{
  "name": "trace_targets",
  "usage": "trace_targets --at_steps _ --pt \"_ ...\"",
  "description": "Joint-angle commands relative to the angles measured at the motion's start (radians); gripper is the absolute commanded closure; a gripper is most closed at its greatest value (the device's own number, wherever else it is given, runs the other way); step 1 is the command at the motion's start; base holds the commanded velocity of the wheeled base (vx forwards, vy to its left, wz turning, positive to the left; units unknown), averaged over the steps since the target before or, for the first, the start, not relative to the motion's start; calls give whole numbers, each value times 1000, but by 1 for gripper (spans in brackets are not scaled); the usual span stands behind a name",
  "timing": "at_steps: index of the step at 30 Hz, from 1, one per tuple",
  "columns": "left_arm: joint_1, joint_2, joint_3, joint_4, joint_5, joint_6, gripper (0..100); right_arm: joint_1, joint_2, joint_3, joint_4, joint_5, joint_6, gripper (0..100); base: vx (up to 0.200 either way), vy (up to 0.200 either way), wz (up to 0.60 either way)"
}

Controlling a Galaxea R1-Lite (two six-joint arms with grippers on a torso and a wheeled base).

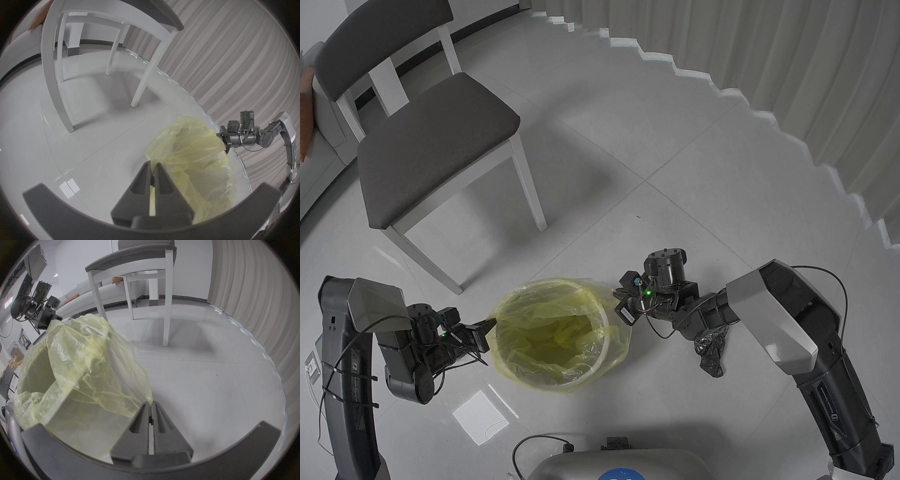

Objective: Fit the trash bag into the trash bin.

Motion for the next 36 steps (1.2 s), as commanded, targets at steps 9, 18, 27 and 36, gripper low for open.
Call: trace_targets --at_steps 9,18,27,36 --pt "-11 -16 -87 -18 3 -76 100 -34 -5 -70 9 1 14 100 0 0 0" --pt "-20 44 -161 -18 30 -111 100 -37 8 -89 9 -1 29 100 0 0 0" --pt "-12 82 -158 -18 43 -104 100 -34 55 -87 0 -1 34 100 0 0 0" --pt "-5 105 -141 -18 43 -87 100 -27 99 -83 -1 -1 34 100 0 0 0"
